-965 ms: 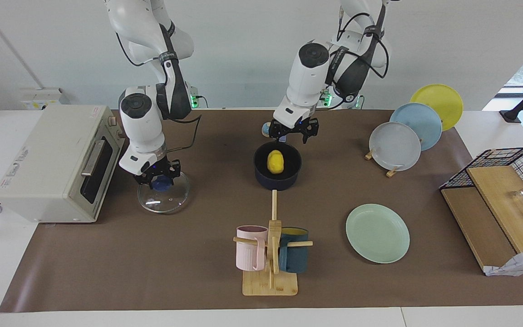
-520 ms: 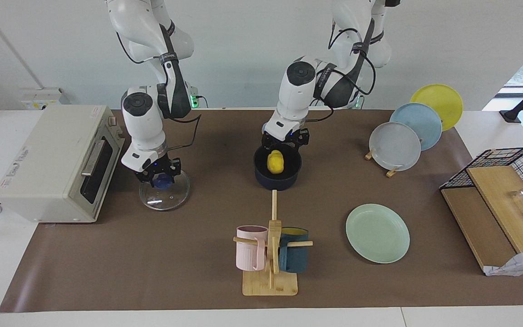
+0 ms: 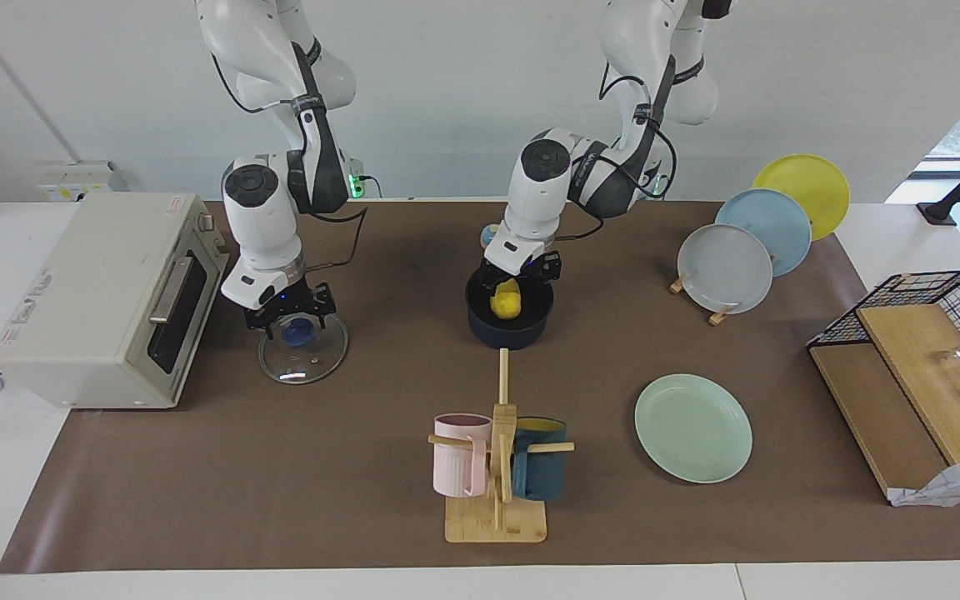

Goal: Transfer potato from pot to plate
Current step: 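Grasp the yellow potato with the left gripper while the right gripper withdraws, then lift the potato and carry it toward the green plate with the left gripper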

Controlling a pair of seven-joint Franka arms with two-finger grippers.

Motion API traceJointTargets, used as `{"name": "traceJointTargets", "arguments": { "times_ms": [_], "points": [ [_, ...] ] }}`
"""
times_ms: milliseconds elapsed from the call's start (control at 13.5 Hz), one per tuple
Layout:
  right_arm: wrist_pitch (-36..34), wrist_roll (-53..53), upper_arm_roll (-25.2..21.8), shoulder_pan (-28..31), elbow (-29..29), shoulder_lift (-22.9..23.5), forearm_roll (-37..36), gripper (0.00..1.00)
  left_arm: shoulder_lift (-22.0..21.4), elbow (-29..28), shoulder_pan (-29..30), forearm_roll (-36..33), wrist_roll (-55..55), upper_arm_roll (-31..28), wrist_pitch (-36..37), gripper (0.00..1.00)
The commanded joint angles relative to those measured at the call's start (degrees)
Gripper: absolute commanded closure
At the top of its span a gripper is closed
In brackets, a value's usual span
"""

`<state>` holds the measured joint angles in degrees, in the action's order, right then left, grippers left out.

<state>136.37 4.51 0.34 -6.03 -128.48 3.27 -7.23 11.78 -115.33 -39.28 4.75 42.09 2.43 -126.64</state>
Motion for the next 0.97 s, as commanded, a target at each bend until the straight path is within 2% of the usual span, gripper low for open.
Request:
{"name": "traceJointTargets", "arguments": {
  "times_ms": [0,223,446,594,668,743,891],
  "points": [
    [-5.28,0.94,0.8,0.5,4.96,-1.07,1.16,0.0,1.22,-0.77,-1.58,0.09,1.5,-0.94,-2.04,0.0],
    [-18.73,0.76,0.63,0.5,15.69,-0.63,5.81,0.0,1.67,-0.77,-1.58,-0.18,1.5,-0.94,-1.95,0.0],
    [-28.4,-0.28,0.28,1.11,22.9,-1.25,5.91,0.0,2.02,-0.77,-2.46,-0.18,1.94,-1.02,-1.95,0.0],
    [-36.83,-3.88,-0.07,1.2,29.83,-1.43,5.56,0.0,2.19,-0.77,-2.72,-0.18,2.03,-1.02,-1.95,0.01],
    [-40.79,-4.77,-0.08,1.11,32.74,-1.08,4.52,0.0,2.11,-0.77,-2.81,-0.18,2.03,-0.94,-1.77,0.13],
    [-43.96,-4.86,-0.08,1.11,34.6,-0.9,4.16,0.0,2.1,-0.86,-2.82,-0.18,2.03,-0.94,-1.43,0.31],
    [-46.36,-5.04,-0.16,1.46,35.32,-1.6,4.41,0.0,2.1,-0.86,-2.82,-0.18,2.03,-1.02,-1.16,0.75]
  ]
}}
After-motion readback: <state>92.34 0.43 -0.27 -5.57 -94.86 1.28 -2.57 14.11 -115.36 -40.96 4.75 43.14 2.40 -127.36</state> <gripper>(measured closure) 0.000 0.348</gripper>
